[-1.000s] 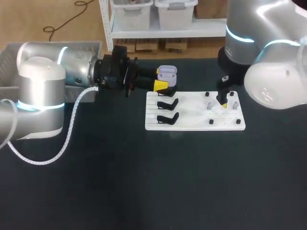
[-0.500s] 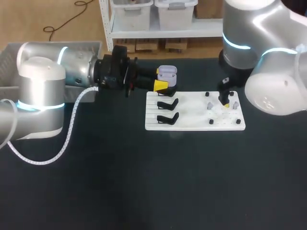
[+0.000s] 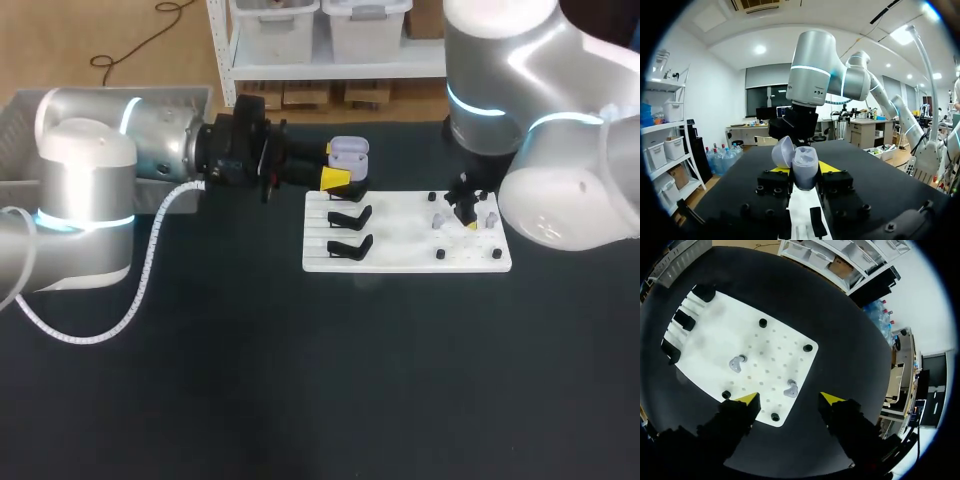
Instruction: Pick up each earbud case from the left stands, insert the matching earbuds, close the lid, and place the case in the box.
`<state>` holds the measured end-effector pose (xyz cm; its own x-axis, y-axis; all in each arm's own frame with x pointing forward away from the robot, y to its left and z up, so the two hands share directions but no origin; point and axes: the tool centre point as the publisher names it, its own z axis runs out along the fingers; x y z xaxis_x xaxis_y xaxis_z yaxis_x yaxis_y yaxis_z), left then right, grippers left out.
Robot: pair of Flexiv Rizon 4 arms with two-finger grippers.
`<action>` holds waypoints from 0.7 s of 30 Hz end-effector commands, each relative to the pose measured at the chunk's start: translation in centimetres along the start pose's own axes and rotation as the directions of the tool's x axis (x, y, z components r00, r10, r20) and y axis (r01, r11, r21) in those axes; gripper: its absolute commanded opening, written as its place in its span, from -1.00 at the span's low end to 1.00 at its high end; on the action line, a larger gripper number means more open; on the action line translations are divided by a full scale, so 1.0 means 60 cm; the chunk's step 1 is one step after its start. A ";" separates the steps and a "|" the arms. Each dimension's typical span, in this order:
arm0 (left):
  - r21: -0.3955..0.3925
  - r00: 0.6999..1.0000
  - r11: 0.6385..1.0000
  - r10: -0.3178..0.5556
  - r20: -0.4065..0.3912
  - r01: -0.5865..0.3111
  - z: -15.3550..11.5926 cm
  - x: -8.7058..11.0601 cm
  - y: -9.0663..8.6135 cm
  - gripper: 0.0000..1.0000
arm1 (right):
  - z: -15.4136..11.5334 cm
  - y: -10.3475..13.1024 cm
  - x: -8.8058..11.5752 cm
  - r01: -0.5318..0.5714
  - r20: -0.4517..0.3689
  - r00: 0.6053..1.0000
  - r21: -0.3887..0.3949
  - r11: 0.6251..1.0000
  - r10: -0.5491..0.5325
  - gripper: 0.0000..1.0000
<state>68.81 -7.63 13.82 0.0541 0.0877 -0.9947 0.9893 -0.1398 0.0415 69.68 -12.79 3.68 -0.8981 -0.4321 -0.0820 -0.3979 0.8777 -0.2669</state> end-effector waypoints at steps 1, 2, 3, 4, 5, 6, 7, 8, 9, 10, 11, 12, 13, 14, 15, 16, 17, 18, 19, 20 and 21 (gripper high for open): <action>0.002 1.000 1.000 0.000 0.000 0.000 0.000 0.000 0.001 -1.00 | 0.006 0.001 0.000 0.003 -0.010 1.000 -0.004 1.000 -0.004 0.34; 0.002 1.000 1.000 0.000 0.000 0.000 0.000 0.000 0.001 -1.00 | 0.008 0.002 0.001 0.007 -0.014 1.000 -0.004 1.000 -0.007 0.44; 0.002 1.000 1.000 0.000 0.000 0.000 0.000 0.000 0.001 -1.00 | 0.010 0.003 0.002 0.010 -0.016 1.000 -0.004 1.000 -0.010 0.35; 0.002 1.000 1.000 0.000 0.000 0.000 0.000 0.000 0.001 -1.00 | 0.011 0.004 0.003 0.012 -0.018 1.000 -0.003 1.000 -0.012 0.25; 0.002 1.000 1.000 0.000 0.000 0.000 0.000 0.000 0.001 -1.00 | 0.013 0.004 0.004 0.013 -0.020 1.000 -0.003 1.000 -0.013 0.17; 0.002 1.000 1.000 0.000 0.000 0.000 0.000 0.000 0.001 -1.00 | 0.014 0.004 0.004 0.014 -0.021 1.000 -0.002 1.000 -0.014 0.12; 0.002 1.000 1.000 0.000 0.000 0.000 0.000 0.000 0.001 -1.00 | 0.015 0.004 0.004 0.014 -0.022 1.000 -0.002 1.000 -0.014 0.11; 0.002 1.000 1.000 0.000 0.000 0.000 0.000 0.000 0.001 -1.00 | 0.016 0.004 0.005 0.015 -0.022 1.000 -0.002 1.000 -0.015 0.07; 0.002 1.000 1.000 0.000 0.000 0.000 0.000 0.000 0.001 -1.00 | 0.017 0.004 0.005 0.016 -0.024 1.000 0.000 1.000 -0.016 0.04; 0.002 1.000 1.000 0.000 0.000 0.000 0.000 0.000 0.001 -1.00 | 0.018 0.004 0.005 0.017 -0.025 1.000 0.002 1.000 -0.017 0.02; 0.002 1.000 1.000 0.000 0.000 0.000 0.000 0.000 0.001 -1.00 | 0.021 0.005 0.005 0.021 -0.027 0.999 0.004 1.000 -0.021 0.02; 0.002 1.000 1.000 0.000 0.000 0.000 0.000 0.000 0.001 -1.00 | 0.023 0.005 0.005 0.023 -0.028 0.999 0.006 1.000 -0.023 -0.02; 0.002 1.000 1.000 0.000 0.000 0.000 0.000 0.000 0.001 -1.00 | 0.024 0.006 0.005 0.025 -0.028 0.999 0.008 1.000 -0.025 -0.05; 0.002 1.000 1.000 0.000 0.000 0.000 0.000 0.000 0.001 -1.00 | 0.026 0.006 0.005 0.028 -0.028 0.999 0.012 1.000 -0.028 -0.06; 0.002 1.000 1.000 0.000 0.000 0.000 0.000 0.000 0.001 -1.00 | 0.027 0.006 0.005 0.029 -0.027 0.999 0.015 0.999 -0.029 -0.07; 0.002 1.000 1.000 0.000 0.000 0.000 0.000 0.000 0.001 -1.00 | 0.028 0.006 0.005 0.031 -0.025 0.999 0.021 0.999 -0.030 -0.07; 0.002 1.000 1.000 0.000 0.000 0.000 0.000 0.000 0.001 -1.00 | 0.029 0.006 0.005 0.032 -0.024 0.999 0.026 0.999 -0.031 -0.07; 0.002 1.000 1.000 0.000 0.000 0.000 0.000 0.000 0.001 -1.00 | 0.030 0.006 0.005 0.032 -0.023 0.999 0.027 0.999 -0.031 -0.10; 0.002 1.000 1.000 0.000 0.000 0.000 0.000 0.000 0.001 -1.00 | 0.032 0.006 0.006 0.032 -0.022 0.999 0.030 0.999 -0.031 -0.11; 0.002 1.000 1.000 0.000 0.000 0.000 0.000 0.000 0.001 -1.00 | 0.033 0.006 0.005 0.032 -0.020 0.999 0.035 0.999 -0.031 -0.11; 0.002 1.000 1.000 0.000 0.000 0.000 0.000 0.000 0.001 -1.00 | 0.034 0.006 0.005 0.032 -0.020 0.999 0.038 0.999 -0.031 -0.14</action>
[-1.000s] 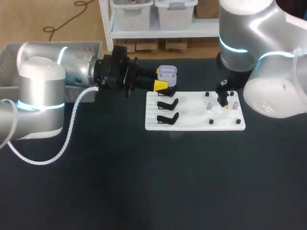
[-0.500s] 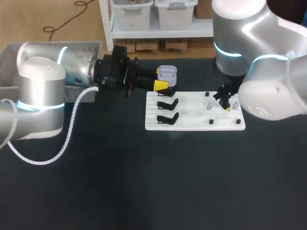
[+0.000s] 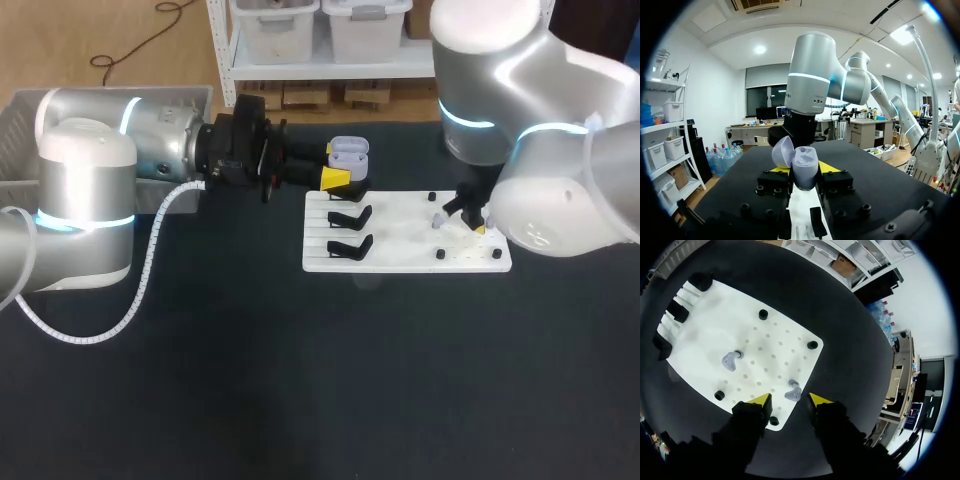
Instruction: Pick up each earbud case from the left stands, insert the matching earbuds, close the lid, and place the case in the box.
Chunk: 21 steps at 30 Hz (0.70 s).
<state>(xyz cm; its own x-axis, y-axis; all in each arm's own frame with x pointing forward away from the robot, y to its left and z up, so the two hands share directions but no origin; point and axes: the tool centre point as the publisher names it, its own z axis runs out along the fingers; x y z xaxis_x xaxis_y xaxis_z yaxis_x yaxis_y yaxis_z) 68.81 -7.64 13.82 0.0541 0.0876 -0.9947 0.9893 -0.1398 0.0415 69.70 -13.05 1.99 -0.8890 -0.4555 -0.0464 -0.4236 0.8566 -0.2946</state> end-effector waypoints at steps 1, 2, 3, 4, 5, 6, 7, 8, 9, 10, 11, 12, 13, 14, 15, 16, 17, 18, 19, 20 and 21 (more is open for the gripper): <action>0.002 1.000 1.000 0.000 0.000 0.000 0.000 0.000 0.001 -1.00 | 0.008 0.002 0.001 -0.004 0.010 1.000 0.016 1.000 0.004 -0.16; 0.002 1.000 1.000 0.000 0.000 0.000 0.000 0.000 0.001 -1.00 | 0.009 0.001 0.001 -0.005 0.011 1.000 0.024 1.000 0.005 -0.18; 0.002 1.000 1.000 0.000 0.000 0.000 0.000 0.000 0.001 -1.00 | 0.010 0.001 0.000 -0.005 0.012 1.000 0.032 0.999 0.004 -0.18; 0.002 1.000 1.000 0.000 0.000 0.000 0.000 0.000 0.001 -1.00 | 0.011 0.001 0.000 -0.005 0.015 1.000 0.045 0.999 0.004 -0.18; 0.002 1.000 1.000 0.000 0.000 0.000 0.000 0.000 0.001 -1.00 | 0.013 -0.001 -0.001 -0.006 0.016 1.000 0.047 0.999 0.006 -0.18; 0.002 1.000 1.000 0.000 0.000 0.000 0.000 0.000 0.001 -1.00 | 0.014 -0.002 -0.001 -0.008 0.017 1.000 0.048 0.999 0.007 -0.18; 0.002 1.000 1.000 0.000 0.000 0.000 0.000 0.000 0.001 -1.00 | 0.014 -0.002 -0.001 -0.011 0.019 1.000 0.052 0.999 0.010 -0.18; 0.002 1.000 1.000 0.000 0.000 0.000 0.000 0.000 0.001 -1.00 | 0.014 -0.002 -0.001 -0.012 0.020 1.000 0.056 0.998 0.011 -0.18; 0.002 1.000 1.000 0.000 0.000 0.000 0.000 0.000 0.001 -1.00 | 0.016 -0.003 -0.001 -0.014 0.021 1.000 0.060 0.998 0.012 -0.18; 0.002 1.000 1.000 0.000 0.000 0.000 0.000 0.000 0.001 -1.00 | 0.016 -0.003 -0.001 -0.014 0.021 1.000 0.061 0.998 0.013 -0.19; 0.002 1.000 1.000 0.000 0.000 0.000 0.000 0.000 0.001 -1.00 | 0.017 -0.004 -0.001 -0.015 0.021 1.000 0.063 0.998 0.014 -0.19; 0.002 1.000 1.000 0.000 0.000 0.000 0.000 0.000 0.001 -1.00 | 0.018 -0.004 -0.001 -0.017 0.023 1.000 0.064 0.998 0.016 -0.20; 0.002 1.000 1.000 0.000 0.000 0.000 0.000 0.000 0.001 -1.00 | 0.018 -0.004 -0.001 -0.018 0.024 1.000 0.065 0.998 0.016 -0.21; 0.002 1.000 1.000 0.000 0.000 0.000 0.000 0.000 0.001 -1.00 | 0.018 -0.004 -0.002 -0.020 0.026 1.000 0.067 0.998 0.018 -0.22; 0.002 1.000 1.000 0.000 0.000 0.000 0.000 0.000 0.001 -1.00 | 0.019 -0.004 -0.002 -0.022 0.028 0.999 0.070 0.997 0.020 -0.23; 0.002 1.000 1.000 0.000 0.000 0.000 0.000 0.000 0.001 -1.00 | 0.019 -0.005 -0.002 -0.023 0.028 0.999 0.071 0.997 0.021 -0.25; 0.002 1.000 1.000 0.000 0.000 0.000 0.000 0.000 0.001 -1.00 | 0.019 -0.006 -0.003 -0.025 0.030 0.999 0.073 0.997 0.023 -0.26; 0.002 1.000 1.000 0.000 0.000 0.000 0.000 0.000 0.001 -1.00 | 0.019 -0.006 -0.003 -0.027 0.032 0.999 0.074 0.997 0.025 -0.28; 0.002 1.000 1.000 0.000 0.000 0.000 0.000 0.000 0.001 -1.00 | 0.019 -0.007 -0.003 -0.028 0.034 0.999 0.076 0.997 0.026 -0.29; 0.002 1.000 1.000 0.000 0.000 0.000 0.000 0.000 0.001 -1.00 | 0.019 -0.007 -0.004 -0.031 0.037 0.999 0.077 0.997 0.028 -0.29; 0.002 1.000 1.000 0.000 0.000 0.000 0.000 0.000 0.001 -1.00 | 0.019 -0.008 -0.004 -0.034 0.039 0.999 0.082 0.996 0.031 -0.31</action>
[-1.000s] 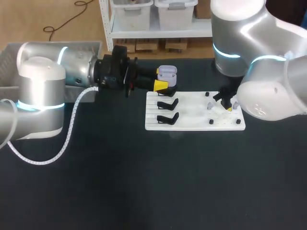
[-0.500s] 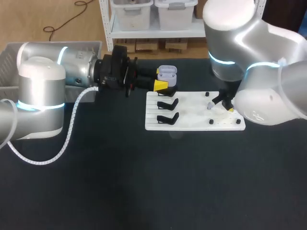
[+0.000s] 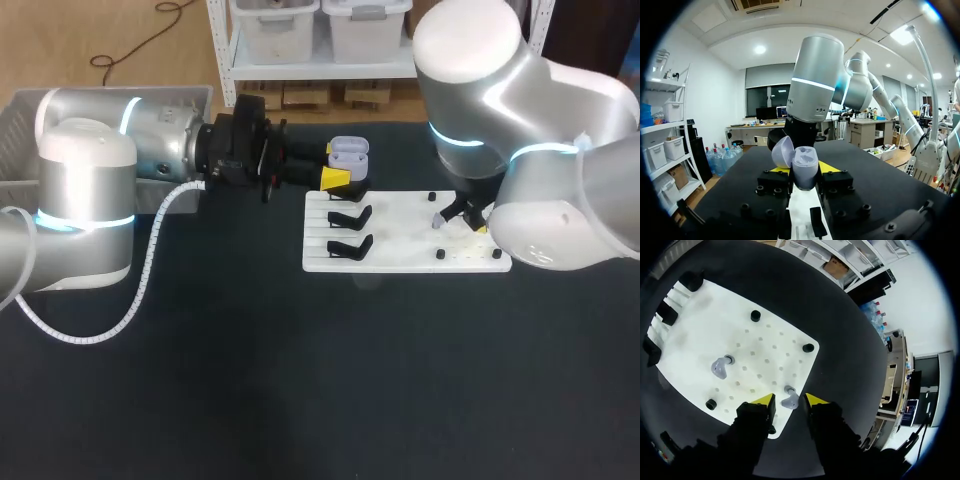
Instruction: Pick up each earbud case from the left stands, insert the matching earbuds, close the lid, and place the case in the box.
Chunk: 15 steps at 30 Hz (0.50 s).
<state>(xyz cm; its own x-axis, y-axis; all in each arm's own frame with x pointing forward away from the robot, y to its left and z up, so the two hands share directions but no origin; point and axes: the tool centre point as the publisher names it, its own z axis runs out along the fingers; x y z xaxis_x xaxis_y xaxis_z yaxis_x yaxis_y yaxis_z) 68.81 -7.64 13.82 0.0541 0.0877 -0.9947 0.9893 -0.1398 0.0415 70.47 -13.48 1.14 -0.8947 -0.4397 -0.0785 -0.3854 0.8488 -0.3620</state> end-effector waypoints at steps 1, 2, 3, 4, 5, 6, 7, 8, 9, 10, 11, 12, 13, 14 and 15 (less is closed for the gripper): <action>0.002 1.000 1.000 0.000 0.000 0.000 0.000 0.000 0.001 -1.00 | 0.002 -0.001 0.003 -0.008 0.012 1.000 0.010 1.000 0.007 -0.32; 0.002 1.000 1.000 0.000 0.000 0.000 0.000 0.000 0.001 -1.00 | 0.002 -0.002 0.003 -0.008 0.011 1.000 0.011 1.000 0.008 -0.33; 0.002 1.000 1.000 0.000 0.000 0.000 0.000 0.000 0.001 -1.00 | 0.002 -0.002 0.003 -0.008 0.011 1.000 0.012 1.000 0.008 -0.33; 0.002 1.000 1.000 0.000 0.000 0.000 0.000 0.000 0.001 -1.00 | 0.003 -0.002 0.002 -0.009 0.011 1.000 0.014 1.000 0.009 -0.33; 0.002 1.000 1.000 0.000 0.000 0.000 0.000 0.000 0.001 -1.00 | 0.003 -0.003 0.002 -0.010 0.011 1.000 0.016 1.000 0.009 -0.35; 0.002 1.000 1.000 0.000 0.000 0.000 0.000 0.000 0.001 -1.00 | 0.004 -0.003 0.002 -0.010 0.011 1.000 0.017 1.000 0.010 -0.36; 0.002 1.000 1.000 0.000 0.000 0.000 0.000 0.000 0.001 -1.00 | 0.004 -0.003 0.002 -0.011 0.012 1.000 0.018 1.000 0.011 -0.37; 0.002 1.000 1.000 0.000 0.000 0.000 0.000 0.000 0.001 -1.00 | 0.005 -0.004 0.001 -0.012 0.011 1.000 0.019 1.000 0.011 -0.39; 0.002 1.000 1.000 0.000 0.000 0.000 0.000 0.000 0.001 -1.00 | 0.006 -0.004 0.001 -0.012 0.010 1.000 0.020 1.000 0.011 -0.40; 0.002 1.000 1.000 0.000 0.000 0.000 0.000 0.000 0.001 -1.00 | 0.007 -0.004 0.001 -0.012 0.009 1.000 0.021 1.000 0.012 -0.40; 0.002 1.000 1.000 0.000 0.000 0.000 0.000 0.000 0.001 -1.00 | 0.008 -0.004 0.001 -0.012 0.007 1.000 0.021 1.000 0.012 -0.41; 0.002 1.000 1.000 0.000 0.000 0.000 0.000 0.000 0.001 -1.00 | 0.008 -0.004 0.000 -0.012 0.005 1.000 0.023 1.000 0.012 -0.42; 0.002 1.000 1.000 0.000 0.000 0.000 0.000 0.000 0.001 -1.00 | 0.009 -0.004 0.000 -0.013 0.004 1.000 0.023 1.000 0.013 -0.43; 0.002 1.000 1.000 0.000 0.000 0.000 0.000 0.000 0.001 -1.00 | 0.009 -0.004 0.000 -0.014 0.004 1.000 0.023 1.000 0.014 -0.44; 0.002 1.000 1.000 0.000 0.000 0.000 0.000 0.000 0.001 -1.00 | 0.009 -0.005 0.000 -0.014 0.003 1.000 0.024 1.000 0.014 -0.47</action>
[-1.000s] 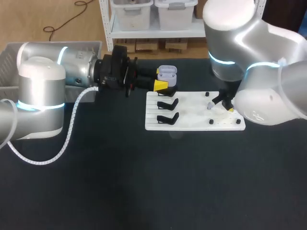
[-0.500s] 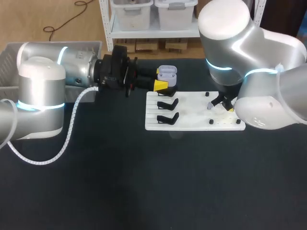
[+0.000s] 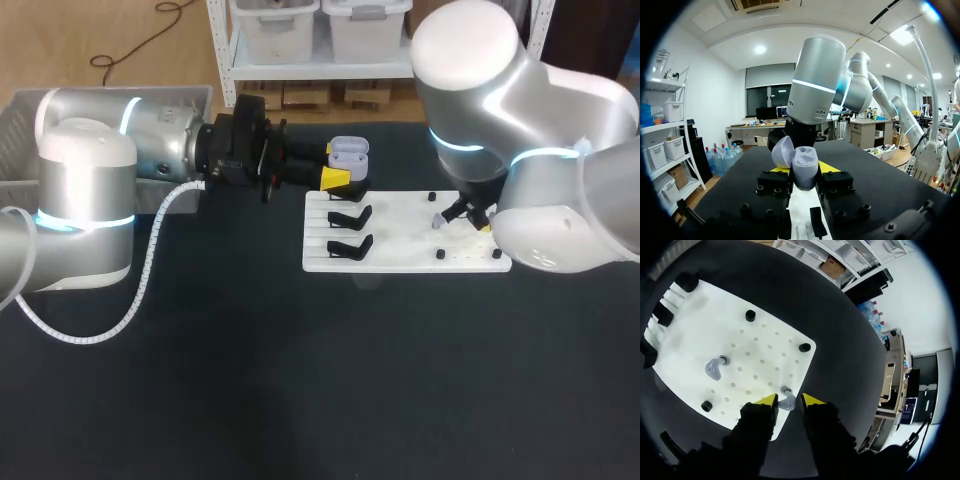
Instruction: Pick up each earbud case from the left stands, insert the matching earbuds, close the lid, and place the case in the box.
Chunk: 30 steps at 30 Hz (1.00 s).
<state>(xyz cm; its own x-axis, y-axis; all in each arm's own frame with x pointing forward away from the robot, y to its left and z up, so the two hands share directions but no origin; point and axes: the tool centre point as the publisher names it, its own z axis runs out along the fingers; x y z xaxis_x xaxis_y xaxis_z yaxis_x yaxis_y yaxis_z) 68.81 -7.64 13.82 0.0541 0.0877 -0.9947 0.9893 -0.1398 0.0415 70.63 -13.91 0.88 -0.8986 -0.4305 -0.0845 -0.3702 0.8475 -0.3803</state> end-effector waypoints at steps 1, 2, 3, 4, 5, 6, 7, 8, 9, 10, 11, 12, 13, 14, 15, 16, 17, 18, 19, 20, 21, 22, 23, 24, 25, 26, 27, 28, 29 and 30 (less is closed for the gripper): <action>0.002 1.000 1.000 0.000 0.000 0.000 0.000 0.000 0.001 -1.00 | 0.003 0.001 -0.001 -0.002 0.001 1.000 0.003 1.000 0.002 -0.50; 0.002 1.000 1.000 0.000 0.000 0.000 0.000 0.000 0.001 -1.00 | 0.003 0.001 -0.001 -0.002 0.000 1.000 0.004 1.000 0.002 -0.54; 0.002 1.000 1.000 0.000 0.000 0.000 0.000 0.000 0.001 -1.00 | 0.003 0.001 -0.001 -0.002 0.000 1.000 0.004 1.000 0.002 -0.58; 0.002 1.000 1.000 0.000 0.000 0.000 0.000 0.000 0.001 -1.00 | 0.004 0.001 -0.001 -0.002 0.000 1.000 0.004 1.000 0.002 -0.67; 0.002 1.000 1.000 0.000 0.000 0.000 0.000 0.000 0.001 -1.00 | 0.004 0.001 -0.001 -0.003 -0.001 1.000 0.005 1.000 0.003 -0.76; 0.002 1.000 1.000 0.000 0.000 0.000 0.000 0.000 0.001 -1.00 | 0.004 0.001 -0.001 -0.003 -0.001 1.000 0.006 1.000 0.003 -0.81; 0.002 1.000 1.000 0.000 0.000 0.000 0.000 0.000 0.001 -1.00 | 0.004 0.001 -0.002 -0.004 -0.001 1.000 0.006 1.000 0.004 -0.87; 0.002 1.000 1.000 0.000 0.000 0.000 0.000 0.000 0.001 -1.00 | 0.004 0.001 -0.002 -0.004 -0.001 1.000 0.007 1.000 0.004 -0.97; 0.002 1.000 1.000 0.000 0.000 0.000 0.000 0.000 0.001 -1.00 | 0.004 0.001 -0.002 -0.004 0.000 1.000 0.007 1.000 0.004 -1.00; 0.002 1.000 1.000 0.000 0.000 0.000 0.000 0.000 0.001 -1.00 | 0.004 0.001 -0.002 -0.005 0.000 1.000 0.008 1.000 0.005 -1.00; 0.002 1.000 1.000 0.000 0.000 0.000 0.000 0.000 0.001 -1.00 | 0.004 0.000 -0.001 -0.005 -0.001 1.000 0.008 1.000 0.005 -1.00; 0.002 1.000 1.000 0.000 0.000 0.000 0.000 0.000 0.001 -1.00 | 0.002 -0.001 -0.001 -0.005 -0.001 1.000 0.008 1.000 0.005 -1.00; 0.002 1.000 1.000 0.000 0.000 0.000 0.000 0.000 0.001 -1.00 | -0.001 -0.002 0.000 -0.005 -0.001 1.000 0.008 1.000 0.005 -1.00; 0.002 1.000 1.000 0.000 0.000 0.000 0.000 0.000 0.001 -1.00 | -0.005 -0.003 0.001 -0.006 -0.001 1.000 0.008 1.000 0.006 -1.00; 0.002 1.000 1.000 0.000 0.000 0.000 0.000 0.000 0.001 -1.00 | -0.010 -0.004 0.002 -0.006 -0.001 1.000 0.008 1.000 0.006 -1.00; 0.002 1.000 1.000 0.000 0.000 0.000 0.000 0.000 0.001 -1.00 | -0.016 -0.007 0.002 -0.008 -0.002 1.000 0.004 1.000 0.008 -1.00; 0.002 1.000 1.000 0.000 0.000 0.000 0.000 0.000 0.001 -1.00 | -0.021 -0.009 0.002 -0.010 -0.007 1.000 -0.003 1.000 0.010 -1.00; 0.002 1.000 1.000 0.000 0.000 0.000 0.000 0.000 0.001 -1.00 | -0.028 -0.011 0.003 -0.013 -0.015 1.000 -0.013 1.000 0.013 -1.00; 0.002 1.000 1.000 0.000 0.000 0.000 0.000 0.000 0.001 -1.00 | -0.037 -0.014 0.003 -0.015 -0.019 1.000 -0.016 1.000 0.015 -1.00; 0.002 1.000 1.000 0.000 0.000 0.000 0.000 0.000 0.001 -1.00 | -0.046 -0.017 0.003 -0.023 -0.028 0.999 -0.018 1.000 0.022 -1.00; 0.002 1.000 1.000 0.000 0.000 0.000 0.000 0.000 0.001 -1.00 | -0.056 -0.020 0.003 -0.028 -0.039 0.999 -0.023 0.999 0.028 -1.00; 0.002 1.000 1.000 0.000 0.000 0.000 0.000 0.000 0.001 -1.00 | -0.069 -0.023 0.003 -0.034 -0.050 0.998 -0.029 0.999 0.032 -1.00; 0.002 1.000 1.000 0.000 0.000 0.000 0.000 0.000 0.001 -1.00 | -0.080 -0.026 0.003 -0.043 -0.061 0.997 -0.027 0.999 0.042 -1.00; 0.002 1.000 1.000 0.000 0.000 0.000 0.000 0.000 0.001 -1.00 | -0.092 -0.030 0.002 -0.063 -0.089 0.994 -0.039 0.997 0.059 -1.00; 0.002 1.000 1.000 0.000 0.000 0.000 0.000 0.000 0.001 -1.00 | -0.104 -0.034 0.001 -0.074 -0.108 0.992 -0.053 0.996 0.068 -1.00; 0.002 1.000 1.000 0.000 0.000 0.000 0.000 0.000 0.001 -1.00 | -0.118 -0.037 0.001 -0.086 -0.127 0.989 -0.051 0.995 0.079 -1.00; 0.002 1.000 1.000 0.000 0.000 0.000 0.000 0.000 0.001 -1.00 | -0.130 -0.040 0.000 -0.093 -0.144 0.986 -0.056 0.994 0.084 -1.00; 0.002 1.000 1.000 0.000 0.000 0.000 0.000 0.000 0.001 -1.00 | -0.143 -0.042 0.000 -0.105 -0.150 0.984 -0.062 0.993 0.095 -1.00; 0.002 1.000 1.000 0.000 0.000 0.000 0.000 0.000 0.001 -1.00 | -0.156 -0.044 0.001 -0.117 -0.156 0.982 -0.064 0.991 0.106 -1.00; 0.002 1.000 1.000 0.000 0.000 0.000 0.000 0.000 0.001 -1.00 | -0.167 -0.045 0.000 -0.129 -0.168 0.979 -0.067 0.989 0.117 -1.00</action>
<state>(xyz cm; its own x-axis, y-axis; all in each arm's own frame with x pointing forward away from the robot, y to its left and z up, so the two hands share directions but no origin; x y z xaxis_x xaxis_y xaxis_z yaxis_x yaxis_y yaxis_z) 68.81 -7.64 13.82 0.0541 0.0876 -0.9947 0.9893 -0.1400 0.0415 69.18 -13.79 8.31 -0.9562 -0.2920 -0.0183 -0.2722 0.9108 -0.3105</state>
